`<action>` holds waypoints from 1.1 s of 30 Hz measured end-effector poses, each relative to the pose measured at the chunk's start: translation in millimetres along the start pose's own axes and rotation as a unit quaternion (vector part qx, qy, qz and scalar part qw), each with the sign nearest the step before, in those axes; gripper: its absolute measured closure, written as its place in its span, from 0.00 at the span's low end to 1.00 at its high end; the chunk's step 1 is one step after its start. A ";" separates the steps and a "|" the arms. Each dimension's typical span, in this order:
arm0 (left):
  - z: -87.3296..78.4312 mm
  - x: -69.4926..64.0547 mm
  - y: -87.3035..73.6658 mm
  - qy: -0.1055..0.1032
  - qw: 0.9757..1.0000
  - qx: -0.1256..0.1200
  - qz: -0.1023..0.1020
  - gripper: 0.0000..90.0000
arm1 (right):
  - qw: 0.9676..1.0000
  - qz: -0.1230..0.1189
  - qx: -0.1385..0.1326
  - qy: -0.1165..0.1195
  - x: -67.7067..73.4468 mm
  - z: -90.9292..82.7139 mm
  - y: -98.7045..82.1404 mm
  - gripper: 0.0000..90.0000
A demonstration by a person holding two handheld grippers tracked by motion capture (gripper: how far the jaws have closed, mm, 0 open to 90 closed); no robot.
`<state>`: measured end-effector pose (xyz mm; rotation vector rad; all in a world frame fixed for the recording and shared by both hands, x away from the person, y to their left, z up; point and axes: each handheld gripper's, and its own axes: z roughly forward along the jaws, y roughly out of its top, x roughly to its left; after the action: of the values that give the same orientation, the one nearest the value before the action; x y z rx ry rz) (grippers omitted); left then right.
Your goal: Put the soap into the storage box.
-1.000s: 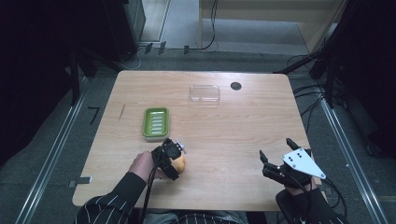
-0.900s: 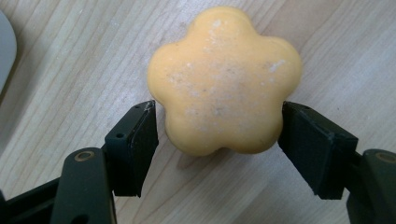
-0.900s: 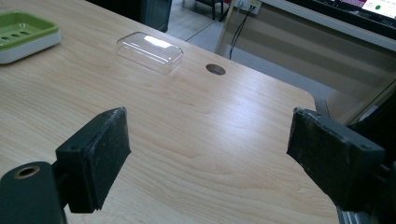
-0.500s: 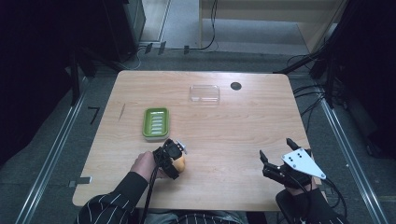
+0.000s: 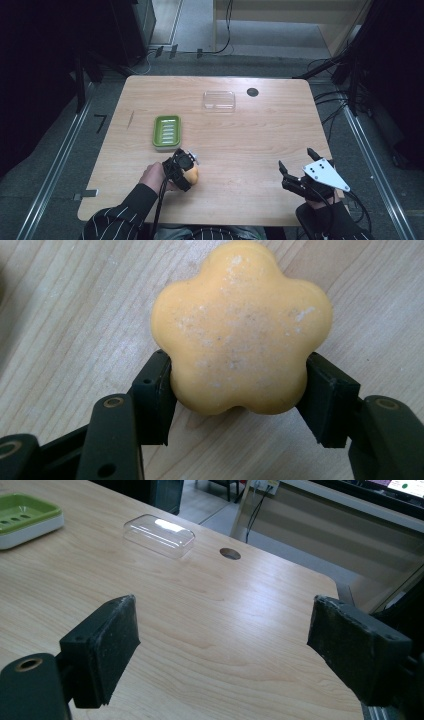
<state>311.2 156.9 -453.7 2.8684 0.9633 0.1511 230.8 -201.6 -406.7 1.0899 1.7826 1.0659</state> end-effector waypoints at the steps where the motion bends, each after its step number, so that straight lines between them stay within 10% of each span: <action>1: -0.1 -0.3 -0.2 0.001 1.000 -0.001 0.001 0.44 | 1.000 0.001 -0.001 0.001 -0.7 -0.2 -0.2 0.15; 33: -15.6 11.0 -15.8 0.003 1.000 -0.007 -0.012 0.44 | 1.000 0.000 -0.002 0.003 2.2 -2.5 1.3 0.15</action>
<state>308.5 177.3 -439.8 2.8453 0.9932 0.1642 228.2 -199.8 -405.0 1.0865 1.7845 1.0730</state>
